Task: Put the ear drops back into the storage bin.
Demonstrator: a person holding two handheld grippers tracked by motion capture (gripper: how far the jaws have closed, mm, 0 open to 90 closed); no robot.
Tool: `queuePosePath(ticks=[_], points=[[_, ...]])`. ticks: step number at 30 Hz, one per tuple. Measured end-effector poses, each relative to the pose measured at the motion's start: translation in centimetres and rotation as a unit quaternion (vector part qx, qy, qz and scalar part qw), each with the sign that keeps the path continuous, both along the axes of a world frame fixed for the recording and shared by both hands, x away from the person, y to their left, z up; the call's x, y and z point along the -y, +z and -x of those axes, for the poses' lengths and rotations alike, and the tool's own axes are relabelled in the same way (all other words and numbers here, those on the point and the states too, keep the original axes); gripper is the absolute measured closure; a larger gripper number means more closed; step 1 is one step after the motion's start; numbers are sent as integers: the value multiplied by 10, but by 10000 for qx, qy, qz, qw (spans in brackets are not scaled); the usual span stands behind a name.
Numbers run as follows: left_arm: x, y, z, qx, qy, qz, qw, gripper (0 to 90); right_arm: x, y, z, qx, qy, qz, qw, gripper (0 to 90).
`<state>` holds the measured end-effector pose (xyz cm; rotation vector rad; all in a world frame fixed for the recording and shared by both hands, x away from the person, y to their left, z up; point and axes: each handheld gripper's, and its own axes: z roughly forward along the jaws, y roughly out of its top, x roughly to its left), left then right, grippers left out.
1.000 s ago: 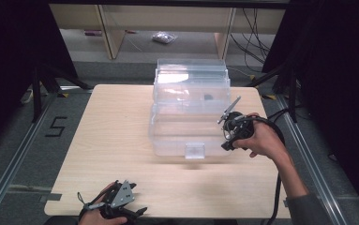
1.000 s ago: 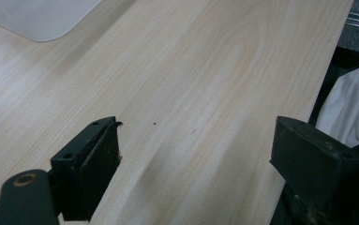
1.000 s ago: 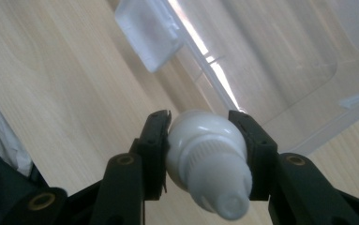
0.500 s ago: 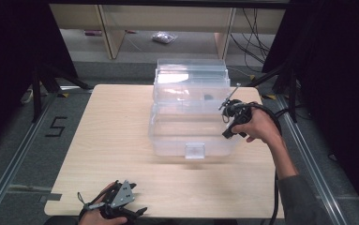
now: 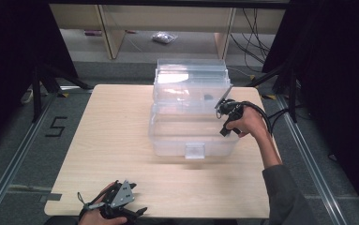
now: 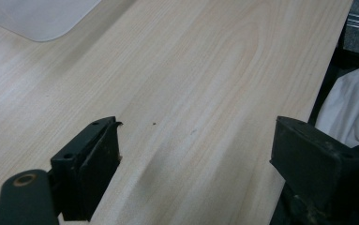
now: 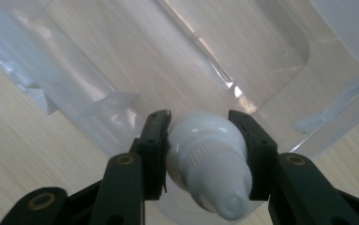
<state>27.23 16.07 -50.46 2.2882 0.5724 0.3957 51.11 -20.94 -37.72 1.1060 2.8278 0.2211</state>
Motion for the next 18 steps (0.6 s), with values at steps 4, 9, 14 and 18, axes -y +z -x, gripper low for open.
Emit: queuePosePath(ticks=[4,9,14,18], points=[[1,0,1,-47,9,53,10000,152,-4,-7,-7,-119,-125,54,9998,602],[0,0,0,38,-35,8,10000,152,-9,-18,-14,-267,-259,92,9993,602],[0,0,-1,59,-84,0,9999,152,-6,-29,-22,-253,-103,309,9992,601],[1,-1,0,-85,-6,42,10000,152,-9,-34,-21,-327,-380,234,9985,601]])
